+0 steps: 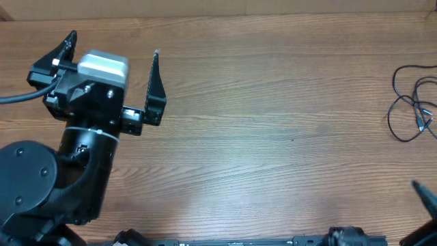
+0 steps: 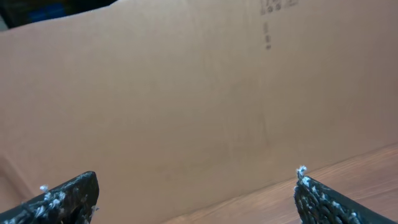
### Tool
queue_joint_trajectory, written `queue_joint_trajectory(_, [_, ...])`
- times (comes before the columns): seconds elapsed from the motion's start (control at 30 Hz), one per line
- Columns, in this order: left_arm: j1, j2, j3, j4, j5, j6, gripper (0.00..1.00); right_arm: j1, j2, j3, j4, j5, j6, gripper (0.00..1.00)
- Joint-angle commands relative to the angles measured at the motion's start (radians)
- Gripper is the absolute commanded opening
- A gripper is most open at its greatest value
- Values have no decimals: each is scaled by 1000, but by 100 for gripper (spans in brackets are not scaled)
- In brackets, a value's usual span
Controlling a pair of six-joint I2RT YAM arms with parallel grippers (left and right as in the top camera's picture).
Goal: Untangle cables
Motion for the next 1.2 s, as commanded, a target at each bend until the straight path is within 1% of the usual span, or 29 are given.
queue_joint_trajectory(0.0, [-1, 6, -13, 1, -47, -3, 100, -20, -35, -11, 8, -126, 51, 100])
queue_joint_trajectory(0.13, [-1, 6, -13, -3, -61, -4, 100, 45, -92, -11, 12, -131, 51, 100])
queue_joint_trajectory(0.33, [-1, 6, -13, 6, -62, -3, 100, 91, -229, -11, -8, -84, 42, 100])
queue_joint_trajectory(0.43, [-1, 6, -13, 18, -88, -3, 100, 105, -283, -10, -8, -84, 42, 100])
queue_joint_trajectory(0.63, [-1, 6, -13, 14, -162, -3, 100, 120, -282, 40, -32, -77, 39, 100])
queue_joint_trajectory(0.77, [-1, 5, -13, -8, -187, -3, 100, 125, -282, 39, 0, 63, 40, 100])
queue_joint_trajectory(0.87, [-1, 5, -13, -7, -186, -3, 100, 122, -282, 3, 119, 228, 40, 100])
queue_joint_trajectory(1.0, [-1, 5, -13, -6, -186, -3, 100, 122, -282, -74, 387, 357, 45, 100])
queue_joint_trajectory(1.1, [-1, 5, -13, -8, -186, -3, 100, 132, -282, -115, 521, 407, 120, 100])
queue_joint_trajectory(1.17, [-1, 5, -13, -10, -186, -3, 100, 134, -282, -164, 598, 416, 126, 100])
